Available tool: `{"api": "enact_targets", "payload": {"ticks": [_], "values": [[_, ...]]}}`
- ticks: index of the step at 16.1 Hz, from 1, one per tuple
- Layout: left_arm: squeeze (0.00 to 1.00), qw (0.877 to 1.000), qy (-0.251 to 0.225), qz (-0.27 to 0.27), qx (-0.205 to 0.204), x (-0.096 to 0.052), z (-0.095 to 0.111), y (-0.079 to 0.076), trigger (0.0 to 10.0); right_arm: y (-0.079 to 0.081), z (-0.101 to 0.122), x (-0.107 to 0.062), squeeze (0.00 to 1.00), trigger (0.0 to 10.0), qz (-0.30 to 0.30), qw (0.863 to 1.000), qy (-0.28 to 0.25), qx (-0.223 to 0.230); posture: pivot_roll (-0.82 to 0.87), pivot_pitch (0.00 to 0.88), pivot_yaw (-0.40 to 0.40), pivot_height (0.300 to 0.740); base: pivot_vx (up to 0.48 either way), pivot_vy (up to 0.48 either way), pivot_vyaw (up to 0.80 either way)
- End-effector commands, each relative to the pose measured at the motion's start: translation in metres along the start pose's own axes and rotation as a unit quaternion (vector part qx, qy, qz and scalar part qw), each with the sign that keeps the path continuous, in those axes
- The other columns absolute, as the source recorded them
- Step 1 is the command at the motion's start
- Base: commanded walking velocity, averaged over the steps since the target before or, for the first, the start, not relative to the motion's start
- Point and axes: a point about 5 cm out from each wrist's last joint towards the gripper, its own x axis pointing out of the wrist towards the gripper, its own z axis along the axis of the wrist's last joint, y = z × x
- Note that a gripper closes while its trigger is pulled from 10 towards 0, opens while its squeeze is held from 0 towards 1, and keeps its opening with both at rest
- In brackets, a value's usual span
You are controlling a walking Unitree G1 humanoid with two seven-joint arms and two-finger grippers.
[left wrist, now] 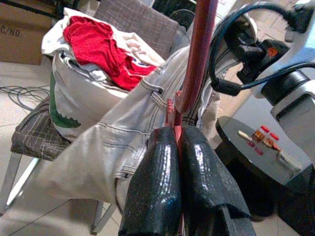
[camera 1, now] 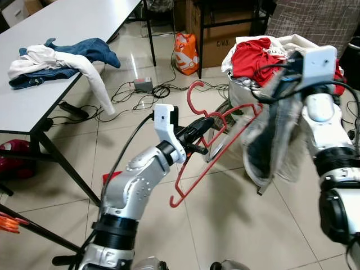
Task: Hang hanger
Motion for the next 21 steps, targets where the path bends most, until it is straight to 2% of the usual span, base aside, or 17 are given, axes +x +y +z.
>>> {"api": "enact_targets", "payload": {"ticks": [1, 6, 9, 14, 15, 17, 20, 21], "values": [[0.00, 1.000, -0.011, 0.010, 0.006, 0.004, 0.006, 0.001, 10.0, 0.001, 0.019, 0.003, 0.00, 0.0, -0.001, 0.999, -0.037, 0.017, -0.09, 0.000, 0.055, 0.740, 0.000, 0.000, 0.00], [0.00, 0.999, -0.027, 0.022, -0.011, 0.009, 0.006, 0.000, 10.0, 0.022, 0.020, -0.006, 0.00, 0.0, 0.038, 0.998, -0.043, 0.018, -0.10, 0.000, 0.052, 0.740, 0.000, 0.000, 0.00], [0.00, 0.999, -0.031, 0.028, -0.009, 0.008, 0.007, 0.000, 10.0, 0.032, 0.000, -0.021, 0.00, 0.0, 0.072, 0.997, -0.022, -0.010, -0.09, 0.000, 0.046, 0.740, 0.000, 0.000, 0.00], [0.00, 0.999, -0.029, 0.035, -0.003, 0.009, 0.003, 0.000, 10.0, 0.039, -0.018, -0.031, 0.00, 0.0, 0.093, 0.995, 0.025, 0.035, -0.09, 0.000, 0.051, 0.740, 0.000, 0.000, 0.00], [0.00, 0.999, -0.027, 0.027, -0.003, 0.010, 0.002, -0.004, 10.0, 0.040, -0.021, -0.031, 0.00, 0.0, 0.098, 0.993, 0.036, 0.050, -0.10, 0.000, 0.058, 0.740, 0.000, 0.000, 0.00], [0.00, 0.999, -0.026, 0.024, -0.002, 0.010, 0.002, -0.004, 10.0, 0.035, -0.023, -0.029, 0.00, 0.0, 0.094, 0.994, 0.039, 0.043, -0.10, 0.000, 0.059, 0.740, 0.000, 0.000, 0.00], [0.00, 0.999, -0.026, 0.024, 0.000, 0.008, 0.003, -0.003, 10.0, 0.023, -0.024, -0.023, 0.00, 0.0, 0.084, 0.995, 0.043, 0.023, -0.09, 0.000, 0.057, 0.740, 0.000, 0.000, 0.00], [0.00, 0.999, -0.028, 0.023, 0.003, 0.007, 0.005, -0.003, 10.0, 0.013, -0.026, -0.020, 0.00, 0.0, 0.077, 0.996, 0.047, 0.007, -0.09, 0.000, 0.052, 0.740, 0.000, 0.000, 0.00]]}}
